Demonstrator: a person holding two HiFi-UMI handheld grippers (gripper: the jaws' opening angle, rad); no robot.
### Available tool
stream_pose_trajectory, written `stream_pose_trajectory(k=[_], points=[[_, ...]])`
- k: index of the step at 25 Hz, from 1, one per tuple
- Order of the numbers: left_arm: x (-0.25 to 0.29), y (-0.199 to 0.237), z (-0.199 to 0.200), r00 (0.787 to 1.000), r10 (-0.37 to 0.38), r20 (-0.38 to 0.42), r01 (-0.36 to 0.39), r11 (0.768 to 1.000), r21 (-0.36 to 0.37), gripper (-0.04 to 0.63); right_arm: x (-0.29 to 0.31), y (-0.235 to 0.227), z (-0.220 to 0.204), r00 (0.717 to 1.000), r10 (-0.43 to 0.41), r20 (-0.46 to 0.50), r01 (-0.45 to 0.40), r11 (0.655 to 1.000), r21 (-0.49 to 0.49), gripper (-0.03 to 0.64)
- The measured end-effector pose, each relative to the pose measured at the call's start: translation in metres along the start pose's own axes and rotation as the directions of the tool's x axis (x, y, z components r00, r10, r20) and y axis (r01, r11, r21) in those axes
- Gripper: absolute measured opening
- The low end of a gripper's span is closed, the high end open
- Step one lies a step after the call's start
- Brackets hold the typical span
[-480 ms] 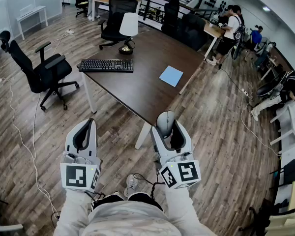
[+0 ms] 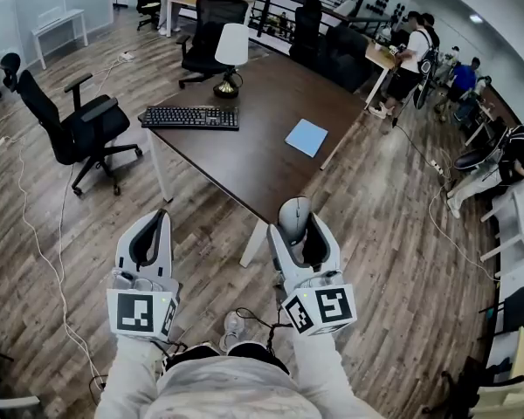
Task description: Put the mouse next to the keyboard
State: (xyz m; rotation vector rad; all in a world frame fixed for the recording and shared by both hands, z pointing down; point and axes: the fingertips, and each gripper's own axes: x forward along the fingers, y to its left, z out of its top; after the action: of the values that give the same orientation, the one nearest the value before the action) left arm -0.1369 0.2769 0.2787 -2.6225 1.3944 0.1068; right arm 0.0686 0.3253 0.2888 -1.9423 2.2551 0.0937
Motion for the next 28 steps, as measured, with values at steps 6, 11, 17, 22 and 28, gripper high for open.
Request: stream_pose_trajectory(k=[6, 11, 17, 22, 28], points=[[0.021, 0.006, 0.0, 1.0, 0.009, 0.006, -0.009, 1.0, -0.002, 0.003, 0.019, -0.012, 0.0, 1.0, -0.007, 0.003, 0.007, 1.0, -0.001, 0.298], [0.048, 0.01, -0.007, 1.0, 0.012, 0.011, -0.012, 1.0, -0.006, 0.003, 0.044, -0.028, -0.005, 1.0, -0.002, 0.005, 0.002, 1.0, -0.006, 0.298], [0.086, 0.008, -0.011, 1.0, 0.02, 0.019, -0.019, 1.0, -0.003, 0.005, 0.072, -0.056, -0.012, 1.0, 0.004, 0.006, -0.004, 1.0, -0.008, 0.298], [0.121, 0.008, -0.015, 0.999, 0.036, 0.025, -0.036, 0.999, 0.005, 0.005, 0.1, -0.082, -0.017, 1.0, 0.007, 0.007, -0.007, 1.0, -0.023, 0.298], [0.155, 0.001, -0.021, 0.998, 0.059, 0.03, -0.059, 0.998, 0.013, 0.005, 0.124, -0.109, -0.023, 0.999, 0.035, 0.011, -0.035, 0.999, -0.007, 0.298]])
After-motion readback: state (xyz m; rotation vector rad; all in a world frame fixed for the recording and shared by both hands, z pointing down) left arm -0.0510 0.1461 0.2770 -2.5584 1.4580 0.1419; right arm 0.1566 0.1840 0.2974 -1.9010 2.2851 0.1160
